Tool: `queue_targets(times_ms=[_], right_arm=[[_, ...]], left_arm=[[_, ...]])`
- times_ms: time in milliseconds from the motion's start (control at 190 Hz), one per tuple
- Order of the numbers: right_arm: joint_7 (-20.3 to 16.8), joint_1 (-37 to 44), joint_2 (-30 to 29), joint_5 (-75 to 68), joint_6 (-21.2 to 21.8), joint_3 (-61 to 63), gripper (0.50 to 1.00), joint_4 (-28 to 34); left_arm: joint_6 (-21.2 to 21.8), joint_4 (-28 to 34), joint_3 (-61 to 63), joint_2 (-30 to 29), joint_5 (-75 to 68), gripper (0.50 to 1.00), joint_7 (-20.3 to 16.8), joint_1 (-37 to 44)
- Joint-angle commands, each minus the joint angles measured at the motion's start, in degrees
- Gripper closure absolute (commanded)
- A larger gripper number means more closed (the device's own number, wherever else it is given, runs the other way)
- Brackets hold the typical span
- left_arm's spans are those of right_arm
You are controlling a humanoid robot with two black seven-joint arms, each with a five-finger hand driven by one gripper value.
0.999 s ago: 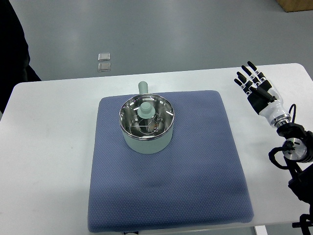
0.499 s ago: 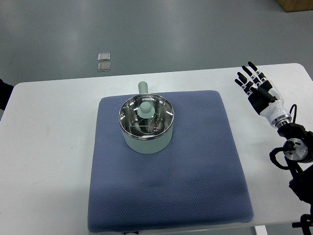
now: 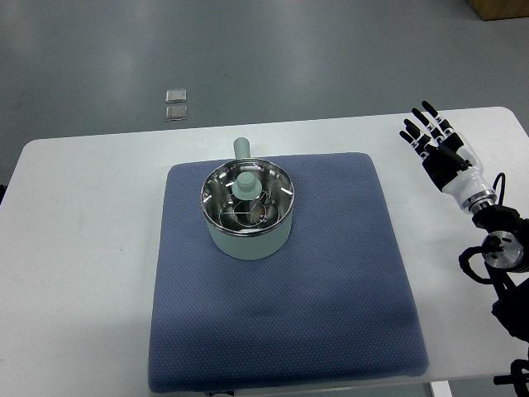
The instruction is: Open lid and place right of pot
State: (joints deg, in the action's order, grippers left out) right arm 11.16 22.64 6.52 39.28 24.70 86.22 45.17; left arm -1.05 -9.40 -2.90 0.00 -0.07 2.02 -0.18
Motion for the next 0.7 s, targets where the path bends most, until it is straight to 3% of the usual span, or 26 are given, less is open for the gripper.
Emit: queue_targets(times_ms=[0, 268, 352, 405, 410, 510, 526, 673, 694], right_arm=[[0.0, 0.56, 1.92, 0.09, 0.0, 0.0, 0.572, 0.01], [0.09, 3.2, 7.1, -0.09, 0.26, -5.63, 0.572, 0.97], [0.44, 5.83, 12.63, -0.09, 2.02, -11.86, 0.581, 2.29], [0.44, 5.83, 12.64, -0.09, 2.02, -11.87, 0.581, 2.29], [0.53, 7.57, 15.42, -0.43, 2.8, -15.35, 0.581, 2.73], [0.62, 9.88, 18.79, 0.0, 3.6, -19.86, 0.581, 3.34], [0.97, 13.12, 22.39, -0.44, 4.3, -25.22, 0.581, 4.05], [2.03, 18.23, 26.0, -0.44, 4.83, -32.87, 0.581, 5.89], [2.46, 21.82, 27.93, -0.09, 4.74, -38.05, 0.581, 8.18]], left_arm=[[-0.01, 0.0, 0.0, 0.0, -0.01, 0.5, 0.01, 0.0], [-0.01, 0.0, 0.0, 0.0, -0.01, 0.5, 0.01, 0.0], [-0.01, 0.0, 0.0, 0.0, -0.01, 0.5, 0.01, 0.0], [-0.01, 0.0, 0.0, 0.0, -0.01, 0.5, 0.01, 0.0], [-0.01, 0.0, 0.0, 0.0, -0.01, 0.5, 0.01, 0.0], [-0.01, 0.0, 0.0, 0.0, -0.01, 0.5, 0.01, 0.0], [-0.01, 0.0, 0.0, 0.0, -0.01, 0.5, 0.01, 0.0], [-0.01, 0.0, 0.0, 0.0, -0.01, 0.5, 0.01, 0.0], [-0.01, 0.0, 0.0, 0.0, -0.01, 0.5, 0.01, 0.0]])
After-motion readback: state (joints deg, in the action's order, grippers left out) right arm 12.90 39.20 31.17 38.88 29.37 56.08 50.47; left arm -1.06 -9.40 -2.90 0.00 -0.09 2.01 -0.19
